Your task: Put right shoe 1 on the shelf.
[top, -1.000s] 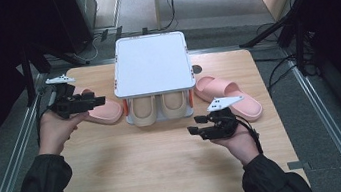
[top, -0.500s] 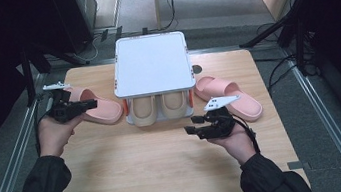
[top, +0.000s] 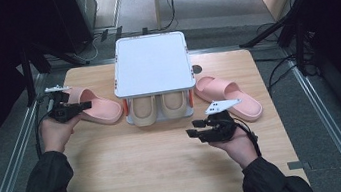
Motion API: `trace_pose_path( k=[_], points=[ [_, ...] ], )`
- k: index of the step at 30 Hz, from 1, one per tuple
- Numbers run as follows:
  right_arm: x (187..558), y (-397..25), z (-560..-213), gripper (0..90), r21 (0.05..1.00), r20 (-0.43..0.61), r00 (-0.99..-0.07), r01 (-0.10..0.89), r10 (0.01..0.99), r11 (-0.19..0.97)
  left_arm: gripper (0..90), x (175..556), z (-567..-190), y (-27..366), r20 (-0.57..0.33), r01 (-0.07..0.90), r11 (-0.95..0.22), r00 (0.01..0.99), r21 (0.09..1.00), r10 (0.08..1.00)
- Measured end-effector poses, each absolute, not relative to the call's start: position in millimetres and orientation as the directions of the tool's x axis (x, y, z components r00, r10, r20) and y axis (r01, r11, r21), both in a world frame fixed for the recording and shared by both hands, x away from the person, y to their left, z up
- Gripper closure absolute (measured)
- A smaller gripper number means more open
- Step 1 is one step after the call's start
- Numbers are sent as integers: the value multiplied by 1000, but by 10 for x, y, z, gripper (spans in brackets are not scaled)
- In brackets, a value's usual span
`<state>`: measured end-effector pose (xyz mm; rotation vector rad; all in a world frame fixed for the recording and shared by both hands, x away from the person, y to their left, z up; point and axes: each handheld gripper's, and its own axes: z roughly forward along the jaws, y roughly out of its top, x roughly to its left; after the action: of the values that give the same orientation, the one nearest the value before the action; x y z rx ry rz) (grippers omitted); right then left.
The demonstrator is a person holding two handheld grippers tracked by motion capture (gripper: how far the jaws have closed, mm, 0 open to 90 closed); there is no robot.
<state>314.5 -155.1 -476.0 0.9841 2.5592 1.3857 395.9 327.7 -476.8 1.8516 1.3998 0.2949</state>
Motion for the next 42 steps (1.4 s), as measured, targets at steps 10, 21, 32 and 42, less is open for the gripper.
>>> trace_pose_path(
  k=[10, 21, 32, 42],
  points=[
    [3072, -1641, -4785, 539, 771, 217, -780, 506, 587, 387, 888, 4139, -4992, 3305, -245, 744, -72, 307, 664, 920],
    [3062, -1679, -4802, 534, 768, 216, -771, 513, 599, 384, 884, 4188, -5126, 3327, -270, 772, -56, 289, 634, 918],
    [3080, -1672, -4802, 534, 762, 217, -771, 517, 599, 390, 883, 4156, -5128, 3359, -285, 775, -46, 287, 630, 915],
    [3108, -1609, -4798, 529, 761, 225, -788, 510, 573, 402, 882, 4084, -5108, 3401, -278, 785, -63, 292, 617, 915]
  ],
)
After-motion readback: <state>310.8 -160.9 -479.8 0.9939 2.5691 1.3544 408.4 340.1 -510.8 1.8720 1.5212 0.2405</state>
